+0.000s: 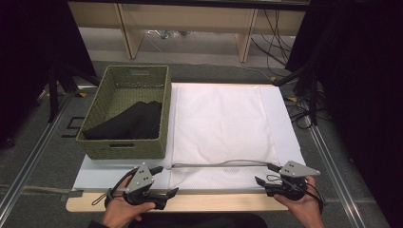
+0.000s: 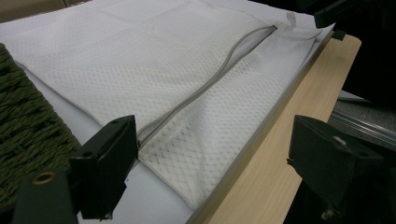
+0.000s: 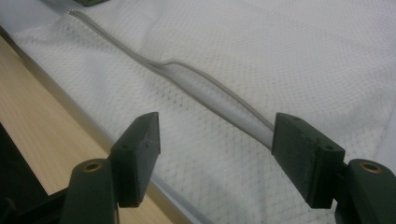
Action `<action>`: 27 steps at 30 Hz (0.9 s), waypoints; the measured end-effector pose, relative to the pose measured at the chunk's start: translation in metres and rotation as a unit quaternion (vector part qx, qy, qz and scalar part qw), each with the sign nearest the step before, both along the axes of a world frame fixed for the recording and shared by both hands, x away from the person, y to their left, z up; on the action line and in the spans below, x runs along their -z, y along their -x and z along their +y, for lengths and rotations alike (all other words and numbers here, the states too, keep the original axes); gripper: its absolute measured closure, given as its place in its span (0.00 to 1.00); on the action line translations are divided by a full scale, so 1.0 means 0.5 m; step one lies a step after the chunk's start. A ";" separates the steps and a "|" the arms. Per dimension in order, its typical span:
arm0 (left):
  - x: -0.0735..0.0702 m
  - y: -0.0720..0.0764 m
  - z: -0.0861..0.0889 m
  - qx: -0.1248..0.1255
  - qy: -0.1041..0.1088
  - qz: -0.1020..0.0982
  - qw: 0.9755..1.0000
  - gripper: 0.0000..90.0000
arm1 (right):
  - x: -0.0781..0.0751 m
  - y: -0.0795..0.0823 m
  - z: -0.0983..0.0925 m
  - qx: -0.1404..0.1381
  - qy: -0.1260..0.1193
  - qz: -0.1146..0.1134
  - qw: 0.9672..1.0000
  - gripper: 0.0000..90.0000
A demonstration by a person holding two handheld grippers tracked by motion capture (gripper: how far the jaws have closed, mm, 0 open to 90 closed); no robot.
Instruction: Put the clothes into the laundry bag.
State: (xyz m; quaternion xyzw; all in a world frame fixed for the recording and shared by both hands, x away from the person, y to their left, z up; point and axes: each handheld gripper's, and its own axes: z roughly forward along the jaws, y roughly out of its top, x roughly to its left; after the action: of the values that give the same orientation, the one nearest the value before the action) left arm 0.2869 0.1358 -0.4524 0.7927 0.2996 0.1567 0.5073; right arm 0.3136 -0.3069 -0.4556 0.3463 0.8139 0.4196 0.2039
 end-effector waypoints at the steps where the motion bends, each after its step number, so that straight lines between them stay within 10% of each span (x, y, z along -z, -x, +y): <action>1: 0.000 0.000 0.000 0.000 0.001 0.001 1.000 0.17 | 0.000 0.000 0.000 0.000 0.001 0.000 1.000 0.37; 15: 0.000 -0.005 0.000 -0.004 -0.011 0.001 1.000 0.18 | 0.000 -0.020 0.013 -0.008 0.018 -0.007 1.000 0.40; 27: 0.001 -0.007 0.000 -0.007 -0.012 0.008 1.000 0.18 | 0.009 -0.091 0.057 -0.017 0.115 -0.027 0.993 0.43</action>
State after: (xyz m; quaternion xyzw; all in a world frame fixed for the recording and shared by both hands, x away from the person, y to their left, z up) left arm 0.2904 0.1358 -0.4531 0.7978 0.3069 0.1573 0.4945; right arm 0.3589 -0.2786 -0.4603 0.2951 0.8569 0.3358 0.2567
